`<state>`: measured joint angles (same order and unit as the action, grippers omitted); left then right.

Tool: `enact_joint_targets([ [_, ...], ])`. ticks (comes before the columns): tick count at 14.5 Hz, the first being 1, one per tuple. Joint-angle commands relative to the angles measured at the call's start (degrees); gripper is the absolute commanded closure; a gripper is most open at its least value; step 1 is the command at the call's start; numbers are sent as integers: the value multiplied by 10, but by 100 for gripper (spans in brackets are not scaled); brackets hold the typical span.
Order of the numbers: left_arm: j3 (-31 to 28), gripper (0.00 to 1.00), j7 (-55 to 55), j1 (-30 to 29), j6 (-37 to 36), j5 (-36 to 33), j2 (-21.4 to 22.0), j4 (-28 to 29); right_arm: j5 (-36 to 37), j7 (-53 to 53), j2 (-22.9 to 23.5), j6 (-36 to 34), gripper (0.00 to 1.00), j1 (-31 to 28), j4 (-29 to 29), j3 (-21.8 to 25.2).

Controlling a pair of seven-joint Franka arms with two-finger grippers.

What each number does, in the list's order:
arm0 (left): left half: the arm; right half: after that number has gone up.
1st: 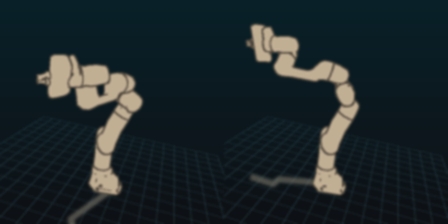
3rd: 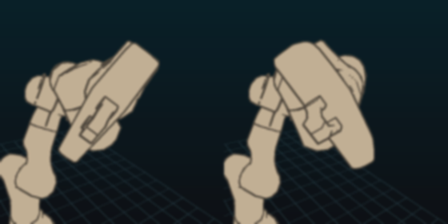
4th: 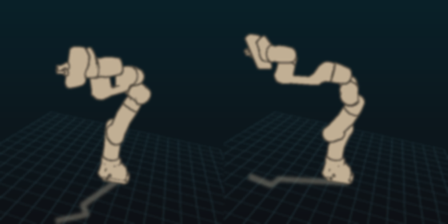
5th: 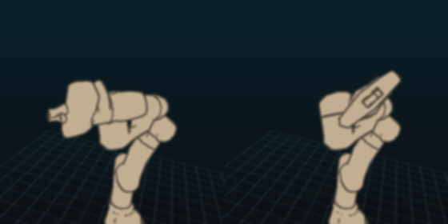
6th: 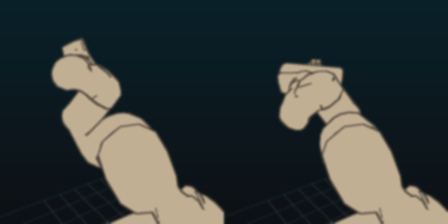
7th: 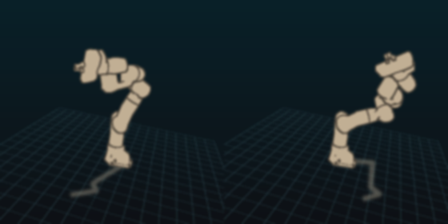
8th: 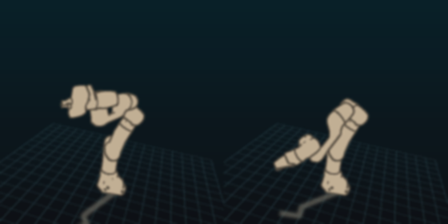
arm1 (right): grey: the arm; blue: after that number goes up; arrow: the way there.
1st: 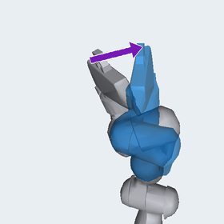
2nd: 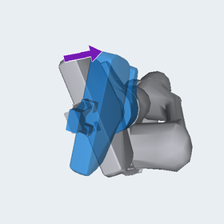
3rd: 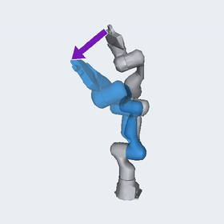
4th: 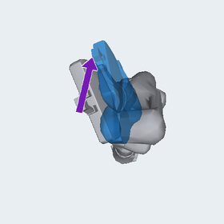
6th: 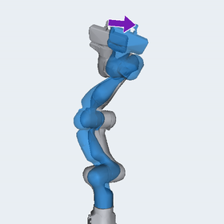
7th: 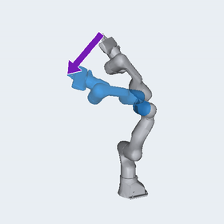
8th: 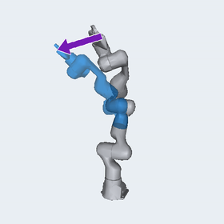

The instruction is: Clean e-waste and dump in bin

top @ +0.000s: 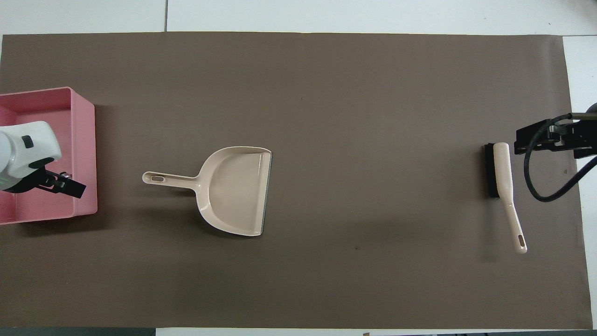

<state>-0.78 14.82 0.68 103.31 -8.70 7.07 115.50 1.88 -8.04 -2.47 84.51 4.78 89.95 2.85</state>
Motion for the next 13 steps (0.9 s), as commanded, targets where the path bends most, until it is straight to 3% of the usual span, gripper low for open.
enact_joint_targets([
  [1, 7, 0, -42, -30, -18, 39, -24, -71, 4, -5, 4, 4, 0, -6, -7, -2],
  [3, 7, 0, -77, -42, -32, 75, -31, -114, 4, -3, 4, 5, 0, -10, -6, -2],
  [7, 7, 0, -118, -42, -100, 77, -43, -200, 6, 5, 4, 5, 0, -11, -6, -1],
  [13, 7, 0, -119, -39, -178, 105, -49, -272, 4, 4, 4, 5, 0, -11, -6, -1],
])
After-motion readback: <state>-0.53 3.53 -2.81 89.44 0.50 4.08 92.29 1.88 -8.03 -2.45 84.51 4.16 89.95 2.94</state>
